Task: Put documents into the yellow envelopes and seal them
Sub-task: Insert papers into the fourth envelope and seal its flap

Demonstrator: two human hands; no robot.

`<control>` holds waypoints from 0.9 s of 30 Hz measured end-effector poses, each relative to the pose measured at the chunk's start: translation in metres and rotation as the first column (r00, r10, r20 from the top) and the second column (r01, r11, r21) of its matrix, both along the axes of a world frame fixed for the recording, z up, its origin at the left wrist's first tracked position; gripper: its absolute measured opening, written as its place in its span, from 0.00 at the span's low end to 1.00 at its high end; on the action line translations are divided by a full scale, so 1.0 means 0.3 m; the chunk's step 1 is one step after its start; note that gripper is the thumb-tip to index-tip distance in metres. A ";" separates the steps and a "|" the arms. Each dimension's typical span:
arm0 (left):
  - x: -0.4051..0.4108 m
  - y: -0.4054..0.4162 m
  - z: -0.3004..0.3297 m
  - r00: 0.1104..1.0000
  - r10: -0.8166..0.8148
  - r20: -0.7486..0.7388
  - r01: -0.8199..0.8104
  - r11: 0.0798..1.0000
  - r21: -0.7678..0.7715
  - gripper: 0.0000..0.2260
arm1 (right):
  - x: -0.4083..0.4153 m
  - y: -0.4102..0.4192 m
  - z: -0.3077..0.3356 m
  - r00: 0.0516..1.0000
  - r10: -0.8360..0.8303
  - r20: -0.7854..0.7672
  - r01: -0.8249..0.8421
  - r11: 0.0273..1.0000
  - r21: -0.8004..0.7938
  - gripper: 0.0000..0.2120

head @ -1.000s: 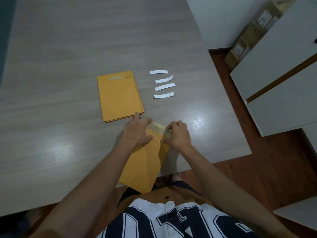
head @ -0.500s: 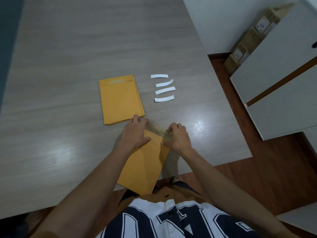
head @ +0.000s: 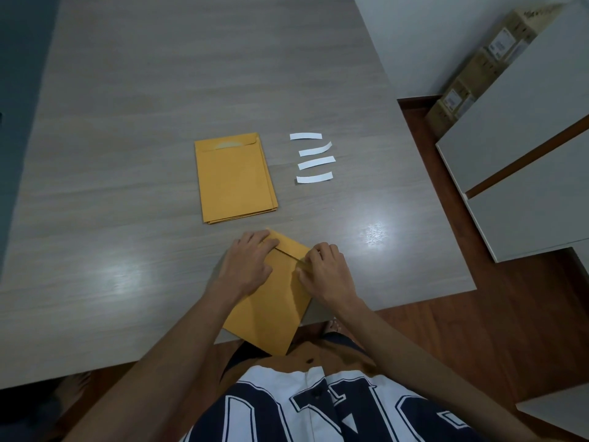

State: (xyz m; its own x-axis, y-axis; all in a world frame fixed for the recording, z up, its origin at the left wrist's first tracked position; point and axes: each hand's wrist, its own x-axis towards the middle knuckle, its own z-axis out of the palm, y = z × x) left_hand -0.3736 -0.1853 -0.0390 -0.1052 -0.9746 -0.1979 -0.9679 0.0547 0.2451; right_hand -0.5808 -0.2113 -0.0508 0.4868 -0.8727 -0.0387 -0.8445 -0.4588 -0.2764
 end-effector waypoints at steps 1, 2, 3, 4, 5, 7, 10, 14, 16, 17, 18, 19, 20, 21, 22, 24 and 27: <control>-0.004 -0.001 0.002 1.000 -0.009 0.017 0.008 1.000 0.016 0.28 | 0.012 0.008 -0.001 1.000 0.018 0.003 -0.018 1.000 -0.003 0.17; -0.006 -0.001 0.004 0.999 -0.018 0.036 0.017 0.999 0.027 0.28 | 0.030 0.018 -0.001 0.999 0.038 0.003 -0.038 0.999 0.007 0.19; -0.008 -0.001 0.007 0.998 -0.030 0.060 0.028 0.999 0.030 0.27 | 0.050 0.026 -0.001 0.998 0.062 -0.001 -0.062 0.997 0.035 0.24; -0.007 0.000 0.008 0.995 -0.045 0.089 0.043 0.999 0.028 0.27 | 0.069 0.033 -0.001 0.996 0.085 -0.010 -0.084 0.994 0.075 0.28; -0.006 0.003 0.010 0.991 -0.061 0.123 0.058 0.998 0.020 0.26 | 0.084 0.040 -0.009 0.994 0.108 -0.028 -0.104 0.987 0.126 0.31; 0.001 0.013 0.013 0.977 -0.081 0.199 0.082 0.997 0.005 0.25 | 0.098 0.054 -0.033 0.983 0.166 -0.083 -0.146 0.968 0.205 0.31; -0.003 0.034 0.012 0.953 -0.094 0.289 0.098 0.995 0.001 0.26 | 0.076 0.056 -0.066 0.975 0.196 -0.103 -0.176 0.969 0.173 0.34; -0.005 0.051 0.004 0.939 -0.080 0.333 0.086 0.996 -0.002 0.26 | 0.027 0.048 -0.078 0.972 0.203 -0.122 -0.189 0.975 0.117 0.29; -0.001 0.056 0.000 0.936 -0.071 0.346 0.076 0.997 -0.003 0.26 | -0.015 0.049 -0.086 0.975 0.200 -0.101 -0.191 0.977 0.097 0.27; -0.002 0.056 -0.003 0.935 -0.066 0.350 0.072 0.997 -0.004 0.26 | -0.044 0.052 -0.090 0.974 0.203 -0.095 -0.196 0.977 0.080 0.27; -0.004 0.057 -0.005 0.934 -0.062 0.353 0.067 0.998 -0.002 0.26 | -0.074 0.057 -0.093 0.973 0.207 -0.097 -0.202 0.978 0.061 0.26; -0.005 0.058 -0.007 0.934 -0.059 0.353 0.063 0.998 0.001 0.27 | -0.106 0.062 -0.096 0.972 0.211 -0.101 -0.207 0.977 0.050 0.26; -0.006 0.059 -0.008 0.935 -0.056 0.351 0.057 0.998 0.007 0.27 | -0.136 0.067 -0.098 0.971 0.216 -0.100 -0.213 0.976 0.039 0.26; -0.006 0.057 -0.007 0.936 -0.054 0.348 0.051 0.999 0.018 0.27 | -0.158 0.072 -0.101 0.971 0.217 -0.098 -0.216 0.976 0.023 0.26; -0.007 0.056 -0.004 0.938 -0.051 0.344 0.043 0.999 0.031 0.27 | -0.171 0.076 -0.101 0.972 0.211 -0.100 -0.210 0.978 0.014 0.25; -0.016 0.049 0.008 0.944 -0.035 0.327 0.016 0.998 0.060 0.27 | -0.168 0.078 -0.099 0.979 0.183 -0.086 -0.182 0.983 0.025 0.25; -0.068 0.038 0.024 0.953 0.046 0.300 -0.078 0.992 0.097 0.25 | -0.157 0.085 -0.105 0.986 0.150 -0.067 -0.147 0.988 0.044 0.26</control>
